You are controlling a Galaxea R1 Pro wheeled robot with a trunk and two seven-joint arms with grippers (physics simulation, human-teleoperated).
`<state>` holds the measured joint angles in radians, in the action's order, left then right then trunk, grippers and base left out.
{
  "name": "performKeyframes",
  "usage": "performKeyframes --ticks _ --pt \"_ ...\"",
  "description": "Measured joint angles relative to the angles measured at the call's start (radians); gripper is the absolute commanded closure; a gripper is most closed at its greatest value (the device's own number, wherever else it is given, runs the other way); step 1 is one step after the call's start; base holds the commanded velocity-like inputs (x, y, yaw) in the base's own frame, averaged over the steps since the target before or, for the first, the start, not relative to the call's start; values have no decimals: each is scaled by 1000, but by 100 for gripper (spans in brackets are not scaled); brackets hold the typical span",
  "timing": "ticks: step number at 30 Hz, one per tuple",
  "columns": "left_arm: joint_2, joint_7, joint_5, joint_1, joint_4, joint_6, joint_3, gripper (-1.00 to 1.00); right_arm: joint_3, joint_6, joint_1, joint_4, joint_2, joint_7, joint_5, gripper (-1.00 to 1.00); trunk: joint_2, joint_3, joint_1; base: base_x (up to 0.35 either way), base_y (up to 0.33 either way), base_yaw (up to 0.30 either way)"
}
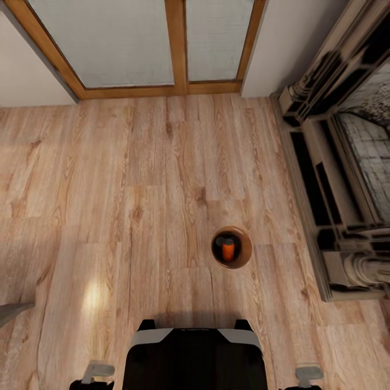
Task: Put the three can of soda from the living room inside the tash can in the kitchen.
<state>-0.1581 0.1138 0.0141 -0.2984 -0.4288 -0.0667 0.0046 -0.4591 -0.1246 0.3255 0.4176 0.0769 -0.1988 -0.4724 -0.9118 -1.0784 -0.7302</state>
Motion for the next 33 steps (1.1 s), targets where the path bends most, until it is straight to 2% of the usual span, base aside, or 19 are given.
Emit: performKeyframes --ticks 6,8,11,16,25,33 --pt "-6 -1 3 0 136 39 5 -100 -8 18 2 -172 6 49 1 -100 42 19 23 0 0 0" --pt "-9 -3 4 0 213 71 5 -100 -11 59 2 -238 11 57 2 -100 56 25 31 0 0 0" --pt "-11 -5 2 0 255 114 5 -100 -12 84 1 -293 14 62 1 -100 77 34 42 0 0 0" --pt "-14 -6 3 1 273 142 5 -100 -13 94 1 -316 16 63 -1 -100 112 50 61 0 0 0" --pt "-16 -6 4 2 285 148 3 -100 -13 97 -4 -323 18 65 -2 -100 175 78 96 0 0 0" --pt "-17 -8 4 21 346 168 2 -100 -14 133 -6 -346 46 65 1 -100 231 103 127 0 0 0"
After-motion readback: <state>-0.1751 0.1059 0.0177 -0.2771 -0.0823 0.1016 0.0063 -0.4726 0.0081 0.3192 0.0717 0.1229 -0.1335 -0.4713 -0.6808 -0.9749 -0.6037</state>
